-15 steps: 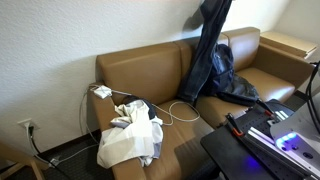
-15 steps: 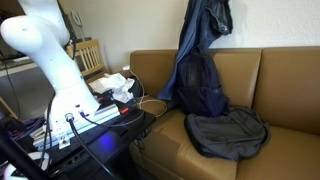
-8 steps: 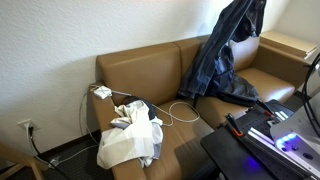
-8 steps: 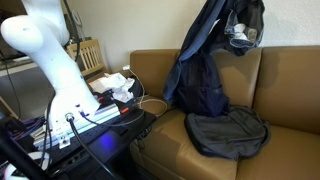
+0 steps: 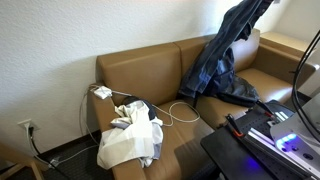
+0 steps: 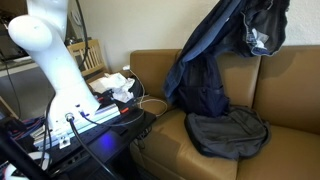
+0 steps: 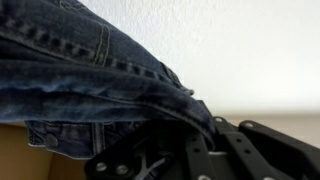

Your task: Arrange the cloth and the bags on the table

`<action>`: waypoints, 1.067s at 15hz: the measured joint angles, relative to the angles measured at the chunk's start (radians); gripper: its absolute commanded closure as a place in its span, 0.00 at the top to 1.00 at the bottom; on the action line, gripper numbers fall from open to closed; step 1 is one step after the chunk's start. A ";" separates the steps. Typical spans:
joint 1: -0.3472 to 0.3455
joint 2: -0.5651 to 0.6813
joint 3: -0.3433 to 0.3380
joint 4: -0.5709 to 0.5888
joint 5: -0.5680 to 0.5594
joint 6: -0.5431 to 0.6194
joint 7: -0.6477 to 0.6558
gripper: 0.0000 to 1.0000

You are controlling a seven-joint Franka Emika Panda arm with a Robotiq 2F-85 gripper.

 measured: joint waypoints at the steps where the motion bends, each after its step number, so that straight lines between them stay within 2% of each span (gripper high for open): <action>1: 0.016 0.040 -0.078 0.035 -0.003 -0.037 0.060 0.03; 4: 0.050 0.198 -0.304 0.149 -0.012 -0.142 0.268 0.03; 5: 0.065 0.260 -0.377 0.173 -0.012 -0.163 0.339 0.10; 7: 0.109 0.380 -0.498 0.182 -0.014 -0.178 0.460 0.10; 8: 0.123 0.425 -0.526 0.188 -0.014 -0.174 0.495 0.10; 9: 0.132 0.454 -0.540 0.197 -0.014 -0.171 0.514 0.35; 11: 0.137 0.467 -0.545 0.206 -0.028 -0.172 0.528 0.41; 13: 0.139 0.467 -0.544 0.205 -0.041 -0.184 0.570 0.55; 14: 0.143 0.467 -0.554 0.206 -0.038 -0.223 0.597 0.15; 15: 0.148 0.468 -0.570 0.207 -0.037 -0.268 0.639 0.18; 16: 0.158 0.481 -0.598 0.208 -0.037 -0.292 0.695 0.16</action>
